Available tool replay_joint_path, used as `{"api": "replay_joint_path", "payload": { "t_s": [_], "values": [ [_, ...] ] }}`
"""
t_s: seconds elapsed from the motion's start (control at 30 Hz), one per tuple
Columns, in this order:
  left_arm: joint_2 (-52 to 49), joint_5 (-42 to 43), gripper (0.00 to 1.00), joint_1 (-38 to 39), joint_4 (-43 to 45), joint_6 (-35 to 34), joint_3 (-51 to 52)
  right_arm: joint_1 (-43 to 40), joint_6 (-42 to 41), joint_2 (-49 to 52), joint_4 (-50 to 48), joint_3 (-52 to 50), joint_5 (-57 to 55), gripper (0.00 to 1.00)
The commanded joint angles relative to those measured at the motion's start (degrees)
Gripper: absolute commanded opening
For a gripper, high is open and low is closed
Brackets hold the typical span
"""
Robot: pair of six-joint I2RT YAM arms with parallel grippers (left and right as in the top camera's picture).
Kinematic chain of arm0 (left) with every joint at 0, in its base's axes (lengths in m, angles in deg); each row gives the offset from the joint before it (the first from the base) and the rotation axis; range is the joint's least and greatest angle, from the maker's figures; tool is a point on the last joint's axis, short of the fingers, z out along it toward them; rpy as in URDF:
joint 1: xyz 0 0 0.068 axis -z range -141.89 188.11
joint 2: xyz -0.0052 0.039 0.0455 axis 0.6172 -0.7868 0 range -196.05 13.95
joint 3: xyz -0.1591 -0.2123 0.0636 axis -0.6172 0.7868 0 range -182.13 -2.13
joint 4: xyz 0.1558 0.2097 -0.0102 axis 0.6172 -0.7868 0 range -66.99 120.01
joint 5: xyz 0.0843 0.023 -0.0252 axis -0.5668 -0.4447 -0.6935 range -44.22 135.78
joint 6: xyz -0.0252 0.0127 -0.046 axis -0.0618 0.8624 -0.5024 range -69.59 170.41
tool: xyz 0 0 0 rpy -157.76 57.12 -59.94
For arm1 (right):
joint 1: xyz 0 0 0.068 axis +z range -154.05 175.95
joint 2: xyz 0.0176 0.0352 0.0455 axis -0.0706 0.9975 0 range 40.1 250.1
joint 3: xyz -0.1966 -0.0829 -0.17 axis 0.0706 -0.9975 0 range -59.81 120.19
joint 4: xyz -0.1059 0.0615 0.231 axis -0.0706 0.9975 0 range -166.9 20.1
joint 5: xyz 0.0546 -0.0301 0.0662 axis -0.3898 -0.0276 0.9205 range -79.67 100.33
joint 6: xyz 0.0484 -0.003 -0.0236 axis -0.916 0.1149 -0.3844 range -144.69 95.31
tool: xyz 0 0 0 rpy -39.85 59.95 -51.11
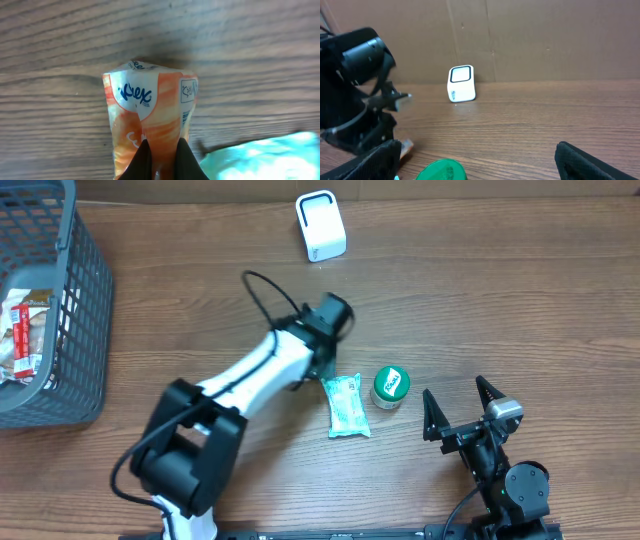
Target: Scan the item barcode
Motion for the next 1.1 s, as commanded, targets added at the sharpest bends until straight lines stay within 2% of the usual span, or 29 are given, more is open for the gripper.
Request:
{"api": "replay_joint_path", "payload": {
  "t_s": [0.0, 0.23, 0.53, 0.7, 0.93, 1.07],
  "values": [
    [1.75, 16.0, 0.04, -4.15, 0.42, 1.92, -1.01, -0.33, 0.2, -0.11, -0.13, -0.61, -0.33, 1.0],
    [1.75, 33.7, 0.04, -10.45, 1.27, 8.31, -0.98, -0.33, 0.2, -0.11, -0.13, -0.61, -0.33, 1.0],
    [1.75, 45.97, 0.04, -13.29, 4.39, 10.23, -0.22, -0.33, 0.2, -0.11, -0.11, -0.61, -0.33, 1.0],
    [1.73, 46.93, 0.04, -13.4, 10.1, 8.85, 3.34, -0.33, 0.2, -0.11, -0.11, -0.61, -0.33, 1.0],
    [1.73, 46.97, 0.04, -13.49, 26.51, 2.16, 13.81, -0.33, 0.2, -0.11, -0.13, -0.61, -0.33, 1.0],
    [1.73, 46.82, 0.04, -13.62, 31.82, 2.01, 16.41, -0.33, 0.2, -0.11, -0.13, -0.61, -0.33, 1.0]
  ]
}}
